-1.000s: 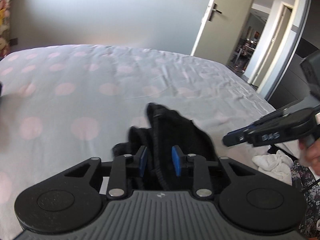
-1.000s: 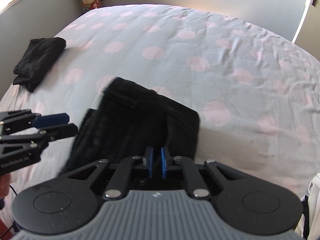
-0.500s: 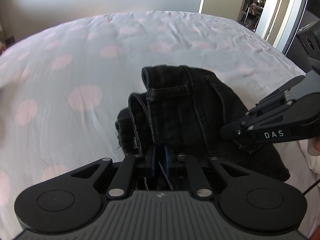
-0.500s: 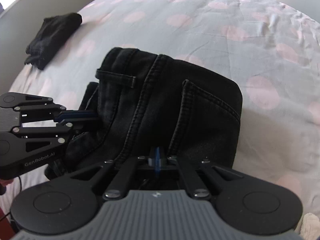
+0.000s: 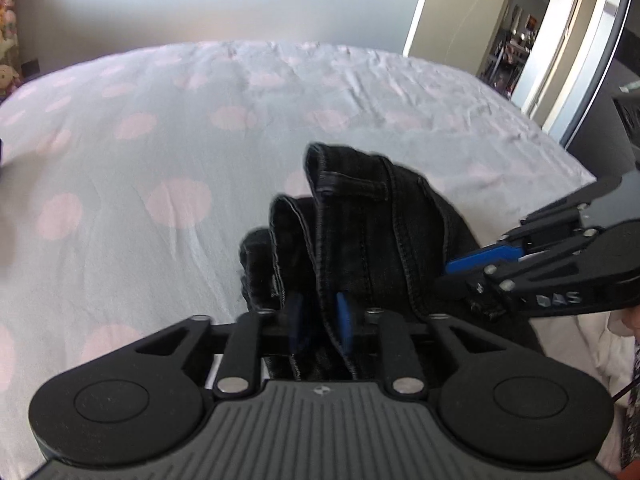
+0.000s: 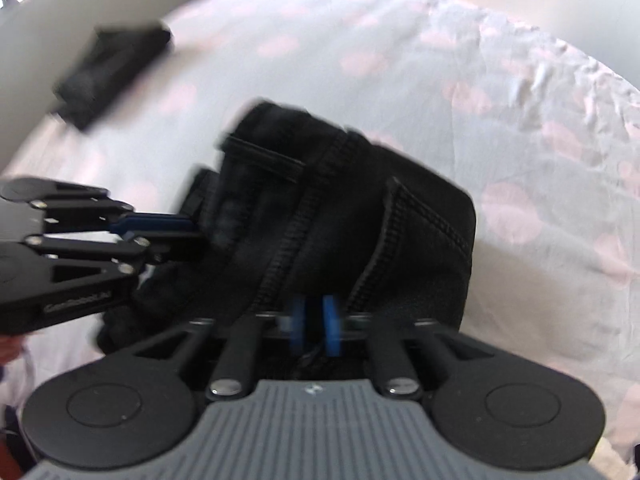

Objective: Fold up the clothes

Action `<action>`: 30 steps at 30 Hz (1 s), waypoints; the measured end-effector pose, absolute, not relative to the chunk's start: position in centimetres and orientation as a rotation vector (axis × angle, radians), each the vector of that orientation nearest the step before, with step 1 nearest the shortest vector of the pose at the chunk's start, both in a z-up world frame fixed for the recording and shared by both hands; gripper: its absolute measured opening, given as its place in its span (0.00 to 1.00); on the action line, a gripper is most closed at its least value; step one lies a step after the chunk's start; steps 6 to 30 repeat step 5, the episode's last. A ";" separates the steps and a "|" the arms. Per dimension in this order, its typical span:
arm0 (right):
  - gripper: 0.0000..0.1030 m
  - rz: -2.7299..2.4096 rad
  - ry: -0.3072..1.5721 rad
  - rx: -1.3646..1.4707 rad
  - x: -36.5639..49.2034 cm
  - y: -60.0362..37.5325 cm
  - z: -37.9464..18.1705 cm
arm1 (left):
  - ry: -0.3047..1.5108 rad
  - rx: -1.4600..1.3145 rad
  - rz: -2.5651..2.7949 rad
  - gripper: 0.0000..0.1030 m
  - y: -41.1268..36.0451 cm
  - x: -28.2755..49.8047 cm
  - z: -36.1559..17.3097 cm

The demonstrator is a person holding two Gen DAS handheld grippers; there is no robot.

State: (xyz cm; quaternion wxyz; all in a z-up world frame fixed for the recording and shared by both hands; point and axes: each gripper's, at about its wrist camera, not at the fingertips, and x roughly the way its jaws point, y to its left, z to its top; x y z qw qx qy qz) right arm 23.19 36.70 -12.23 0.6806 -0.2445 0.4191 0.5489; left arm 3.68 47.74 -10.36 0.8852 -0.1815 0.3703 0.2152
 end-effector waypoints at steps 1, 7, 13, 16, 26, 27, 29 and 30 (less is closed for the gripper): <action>0.43 1.243 0.929 -0.524 23.4 35.8 -11.4 | 0.753 -0.407 0.456 0.53 47.9 3.1 -9.9; 0.48 1.221 0.920 -0.438 25.1 31.8 -9.8 | 0.682 -0.522 0.490 0.60 48.8 1.0 -8.3; 0.48 1.221 0.920 -0.438 25.1 31.8 -9.8 | 0.682 -0.522 0.490 0.60 48.8 1.0 -8.3; 0.48 1.221 0.920 -0.438 25.1 31.8 -9.8 | 0.682 -0.522 0.490 0.60 48.8 1.0 -8.3; 0.48 1.221 0.920 -0.438 25.1 31.8 -9.8 | 0.682 -0.522 0.490 0.60 48.8 1.0 -8.3; 0.48 1.221 0.920 -0.438 25.1 31.8 -9.8 | 0.682 -0.522 0.490 0.60 48.8 1.0 -8.3; 0.48 1.221 0.920 -0.438 25.1 31.8 -9.8 | 0.682 -0.522 0.490 0.60 48.8 1.0 -8.3; 0.48 1.221 0.920 -0.438 25.1 31.8 -9.8 | 0.682 -0.522 0.490 0.60 48.8 1.0 -8.3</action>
